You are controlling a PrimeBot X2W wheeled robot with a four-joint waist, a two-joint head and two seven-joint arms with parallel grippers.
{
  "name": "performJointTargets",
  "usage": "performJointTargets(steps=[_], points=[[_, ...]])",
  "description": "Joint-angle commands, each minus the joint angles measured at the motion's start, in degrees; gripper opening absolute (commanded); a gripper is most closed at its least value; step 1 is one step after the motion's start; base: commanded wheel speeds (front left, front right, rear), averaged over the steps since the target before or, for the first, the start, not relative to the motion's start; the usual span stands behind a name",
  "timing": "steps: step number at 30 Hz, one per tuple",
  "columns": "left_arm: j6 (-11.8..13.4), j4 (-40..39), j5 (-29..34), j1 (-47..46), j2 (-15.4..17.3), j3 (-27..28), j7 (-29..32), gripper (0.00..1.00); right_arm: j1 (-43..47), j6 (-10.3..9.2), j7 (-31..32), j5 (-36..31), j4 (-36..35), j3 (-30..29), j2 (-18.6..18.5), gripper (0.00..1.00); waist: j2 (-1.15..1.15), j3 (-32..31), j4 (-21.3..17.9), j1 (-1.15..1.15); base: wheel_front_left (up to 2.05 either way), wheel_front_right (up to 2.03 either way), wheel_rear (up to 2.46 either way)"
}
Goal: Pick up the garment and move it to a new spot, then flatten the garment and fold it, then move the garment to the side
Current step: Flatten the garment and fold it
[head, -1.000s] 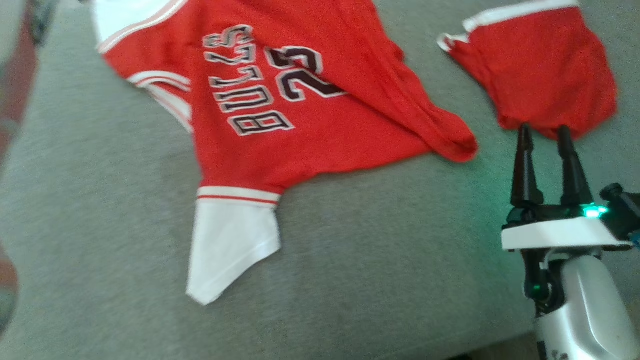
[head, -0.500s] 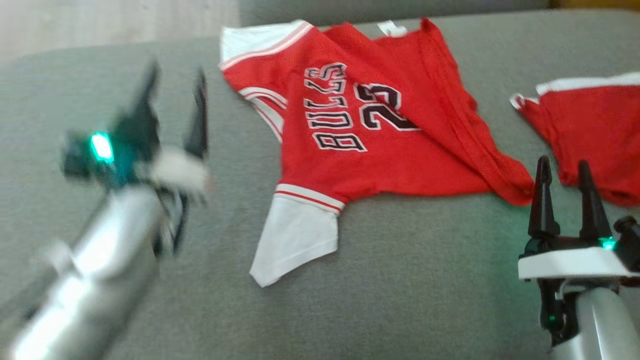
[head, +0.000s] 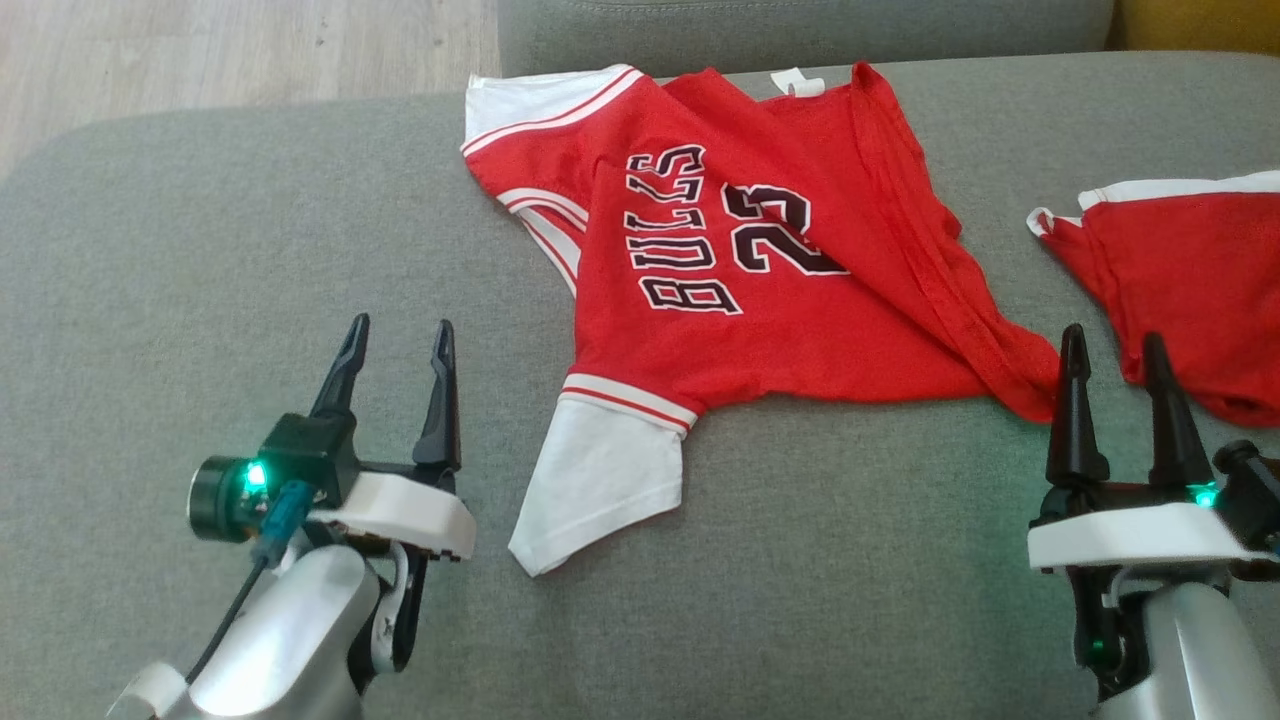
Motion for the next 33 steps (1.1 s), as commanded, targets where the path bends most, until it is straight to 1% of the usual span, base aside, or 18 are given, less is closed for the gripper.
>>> performJointTargets(steps=[1,6,13,19,22,27,33], points=[[-0.3,-1.4,0.5,-2.1,1.0,2.4,-0.4,1.00,-0.6,0.39,-0.6,-0.4,-1.6,1.3,-0.3,1.00,0.00,0.1,-0.1,0.00,0.00,0.00,0.00],[-1.7,0.5,0.8,-3.4,0.7,0.9,0.7,1.00,-0.8,0.39,-0.6,-0.3,-1.4,1.8,-0.3,1.00,0.00,0.5,-0.8,0.00,0.00,0.00,0.00],[-5.0,5.7,0.3,-9.1,-0.8,-1.0,5.8,1.00,-1.7,0.39,-0.6,0.1,-1.6,2.8,-0.3,1.00,0.00,3.0,-3.5,0.00,0.00,0.00,0.00],[-8.1,15.3,-1.8,-17.3,-2.9,-0.7,12.3,1.00,-2.9,0.39,-0.6,0.2,-2.2,3.2,-0.3,1.00,0.00,7.0,-7.2,0.00,0.00,0.00,0.00],[-9.2,20.7,-2.1,-21.3,-3.2,-0.7,14.8,1.00,-3.4,0.39,-0.6,0.6,-2.4,3.2,-0.3,1.00,0.00,8.9,-9.0,0.00,0.00,0.00,0.00],[-10.9,28.5,-3.1,-25.8,-4.3,0.0,16.1,1.00,-3.8,0.39,-0.6,1.4,-2.5,3.5,-0.3,1.00,0.00,10.9,-11.2,0.00,0.00,0.00,0.00],[-13.5,34.5,-4.5,-28.4,-6.1,0.6,15.9,1.00,-4.1,0.39,-0.6,2.0,-2.3,3.5,-0.3,1.00,0.00,11.7,-12.4,0.00,0.00,0.00,0.00]])
